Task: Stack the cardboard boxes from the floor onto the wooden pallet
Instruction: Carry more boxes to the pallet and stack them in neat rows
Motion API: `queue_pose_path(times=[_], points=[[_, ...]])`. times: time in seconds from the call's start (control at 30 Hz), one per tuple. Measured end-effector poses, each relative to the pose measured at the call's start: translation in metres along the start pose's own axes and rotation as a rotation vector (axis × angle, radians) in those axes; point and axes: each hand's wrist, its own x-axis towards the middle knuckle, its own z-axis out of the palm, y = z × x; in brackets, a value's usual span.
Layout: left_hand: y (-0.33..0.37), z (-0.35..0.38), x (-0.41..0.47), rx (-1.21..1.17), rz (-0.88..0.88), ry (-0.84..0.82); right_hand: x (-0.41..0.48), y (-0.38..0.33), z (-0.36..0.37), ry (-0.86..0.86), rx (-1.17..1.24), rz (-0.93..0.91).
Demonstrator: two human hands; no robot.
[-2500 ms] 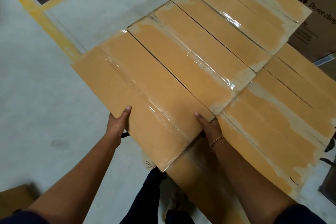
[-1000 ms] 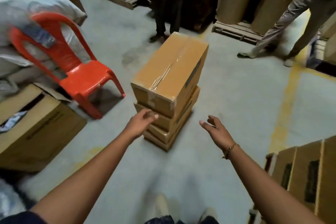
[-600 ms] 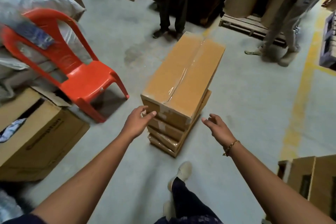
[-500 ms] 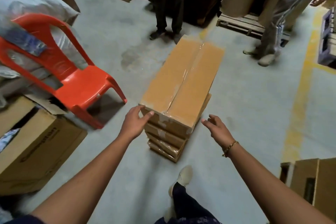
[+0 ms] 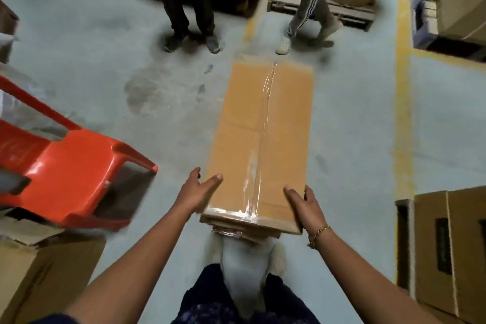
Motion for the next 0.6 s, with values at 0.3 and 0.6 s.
queue_pose_path(times=[0.3, 0.6], points=[[-0.014, -0.012, 0.042, -0.152, 0.036, -0.267, 0.002, -0.002, 0.034, 0.232, 0.009, 0.048], [-0.011, -0.004, 0.034, -0.109, 0.096, -0.351, -0.041, 0.017, 0.034, 0.356, 0.101, 0.087]])
